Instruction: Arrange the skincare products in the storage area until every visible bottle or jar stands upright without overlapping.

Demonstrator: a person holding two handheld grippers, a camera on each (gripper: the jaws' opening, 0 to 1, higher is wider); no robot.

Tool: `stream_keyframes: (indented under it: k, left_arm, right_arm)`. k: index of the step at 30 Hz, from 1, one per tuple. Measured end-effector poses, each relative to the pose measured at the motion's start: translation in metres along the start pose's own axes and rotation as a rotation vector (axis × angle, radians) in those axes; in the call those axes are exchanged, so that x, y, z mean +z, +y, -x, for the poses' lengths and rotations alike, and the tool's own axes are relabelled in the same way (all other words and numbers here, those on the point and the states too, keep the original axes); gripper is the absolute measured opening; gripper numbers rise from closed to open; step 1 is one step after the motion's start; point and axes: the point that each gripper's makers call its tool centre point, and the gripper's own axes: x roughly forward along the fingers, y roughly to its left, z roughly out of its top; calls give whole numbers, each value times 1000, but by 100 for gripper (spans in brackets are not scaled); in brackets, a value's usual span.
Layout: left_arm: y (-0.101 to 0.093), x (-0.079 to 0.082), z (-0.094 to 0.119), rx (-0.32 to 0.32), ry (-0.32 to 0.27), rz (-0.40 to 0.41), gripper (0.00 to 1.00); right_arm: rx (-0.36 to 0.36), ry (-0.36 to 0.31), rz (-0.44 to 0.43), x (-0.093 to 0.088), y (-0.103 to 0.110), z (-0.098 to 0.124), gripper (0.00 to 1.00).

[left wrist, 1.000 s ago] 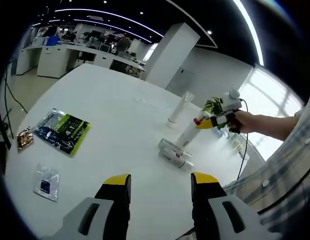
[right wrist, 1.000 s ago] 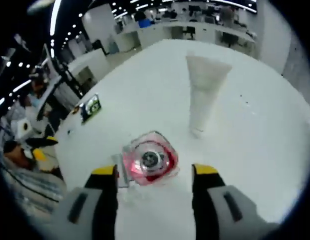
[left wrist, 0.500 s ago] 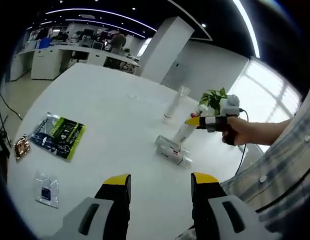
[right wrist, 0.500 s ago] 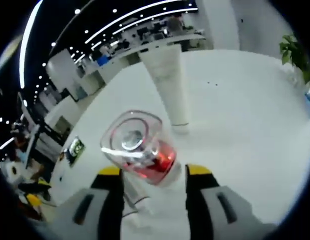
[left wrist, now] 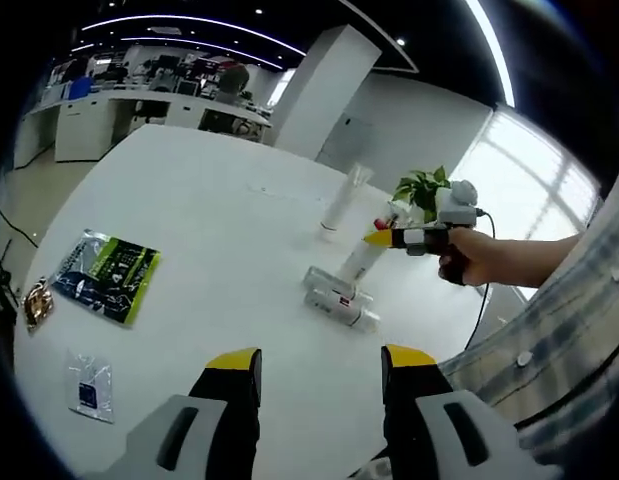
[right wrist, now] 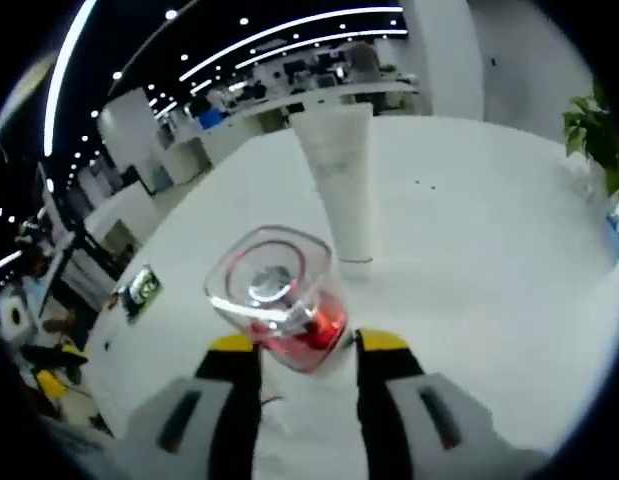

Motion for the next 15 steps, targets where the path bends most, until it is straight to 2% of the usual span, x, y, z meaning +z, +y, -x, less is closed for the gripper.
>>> stream_keyframes:
  k: [6,8,15]
  left_arm:
    - [2,-3,-1,3,10,-1,49]
    - [3,-4,0,8,13,3,49]
    - [4,-4,-1,12,14,4,49]
  right_arm:
    - [42,2,118,2,1,0,32]
    - [98,2,134,2,3,-1,32]
    - [181,18,230,5,2,-2,31]
